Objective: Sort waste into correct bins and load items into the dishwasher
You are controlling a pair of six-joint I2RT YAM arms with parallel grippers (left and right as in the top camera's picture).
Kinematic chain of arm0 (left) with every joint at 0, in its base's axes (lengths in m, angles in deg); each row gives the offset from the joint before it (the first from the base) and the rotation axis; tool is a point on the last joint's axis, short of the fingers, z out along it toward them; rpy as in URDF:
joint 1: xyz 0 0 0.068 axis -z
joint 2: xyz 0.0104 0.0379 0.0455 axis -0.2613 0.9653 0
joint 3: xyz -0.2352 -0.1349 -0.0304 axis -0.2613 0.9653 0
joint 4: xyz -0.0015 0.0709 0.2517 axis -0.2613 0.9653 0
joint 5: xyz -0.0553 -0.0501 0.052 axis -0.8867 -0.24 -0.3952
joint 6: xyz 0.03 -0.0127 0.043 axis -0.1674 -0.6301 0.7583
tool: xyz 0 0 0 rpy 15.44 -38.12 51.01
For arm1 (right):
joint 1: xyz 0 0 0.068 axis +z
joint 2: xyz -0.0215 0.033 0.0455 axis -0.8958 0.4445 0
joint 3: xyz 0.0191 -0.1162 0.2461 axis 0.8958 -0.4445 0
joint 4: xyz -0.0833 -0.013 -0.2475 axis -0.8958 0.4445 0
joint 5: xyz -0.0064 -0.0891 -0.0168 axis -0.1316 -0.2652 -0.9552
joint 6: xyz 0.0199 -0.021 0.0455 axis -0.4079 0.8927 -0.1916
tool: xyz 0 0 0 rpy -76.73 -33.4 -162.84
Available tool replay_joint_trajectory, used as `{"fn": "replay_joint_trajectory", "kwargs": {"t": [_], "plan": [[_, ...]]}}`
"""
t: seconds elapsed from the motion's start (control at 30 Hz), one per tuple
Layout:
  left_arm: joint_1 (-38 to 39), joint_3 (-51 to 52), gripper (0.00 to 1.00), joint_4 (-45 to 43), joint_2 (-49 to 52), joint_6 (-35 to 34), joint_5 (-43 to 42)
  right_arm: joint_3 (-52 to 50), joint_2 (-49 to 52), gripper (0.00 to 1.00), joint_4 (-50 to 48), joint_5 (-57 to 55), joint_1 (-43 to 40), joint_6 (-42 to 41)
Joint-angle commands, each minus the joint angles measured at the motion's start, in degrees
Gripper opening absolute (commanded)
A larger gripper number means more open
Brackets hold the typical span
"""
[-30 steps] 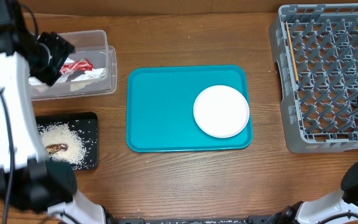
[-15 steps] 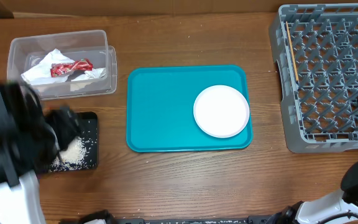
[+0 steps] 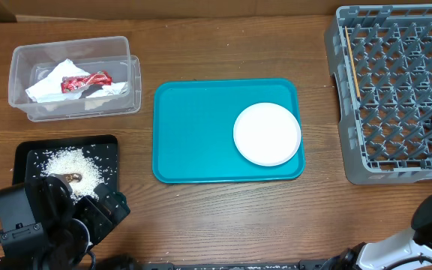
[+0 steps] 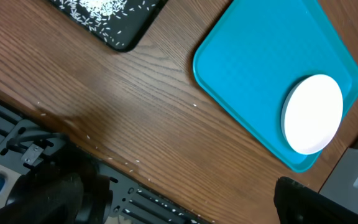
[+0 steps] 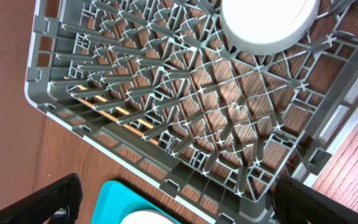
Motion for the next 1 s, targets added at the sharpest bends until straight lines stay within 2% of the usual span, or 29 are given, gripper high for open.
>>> {"fn": "replay_joint_trajectory", "kwargs": {"t": [0.0, 0.1, 0.27, 0.37, 0.5, 0.67, 0.83, 0.97], "plan": [[0.2, 1.1, 1.0, -0.4, -0.1, 3.2, -1.6, 0.3, -0.3, 1.0, -0.3, 0.0, -0.2, -0.2], [2.8, 4.1, 1.0, -5.5, -0.2, 7.0, -2.0, 0.3, -0.3, 1.0, -0.3, 0.0, -0.2, -0.2], [11.4, 16.9, 1.0, -28.3, -4.2, 22.1, -9.1, 0.3, -0.3, 1.0, -0.3, 0.0, -0.2, -0.2], [15.3, 27.4, 1.0, -43.0, -8.5, 27.8, -12.1, 0.3, -0.3, 1.0, -0.3, 0.0, -0.2, -0.2], [16.8, 43.3, 1.0, -62.7, -16.5, 28.8, -12.0, 0.3, -0.3, 1.0, -0.3, 0.0, -0.2, -0.2], [16.7, 60.3, 1.0, -82.2, -24.9, 28.7, -10.7, 0.3, -0.3, 1.0, -0.3, 0.0, -0.2, -0.2], [16.8, 69.8, 1.0, -94.9, -28.7, 28.7, -6.1, 0.3, -0.3, 1.0, -0.3, 0.0, -0.2, -0.2], [16.7, 73.6, 1.0, -100.7, -31.4, 28.7, -1.1, 0.3, -0.3, 1.0, -0.3, 0.0, -0.2, -0.2]]}}
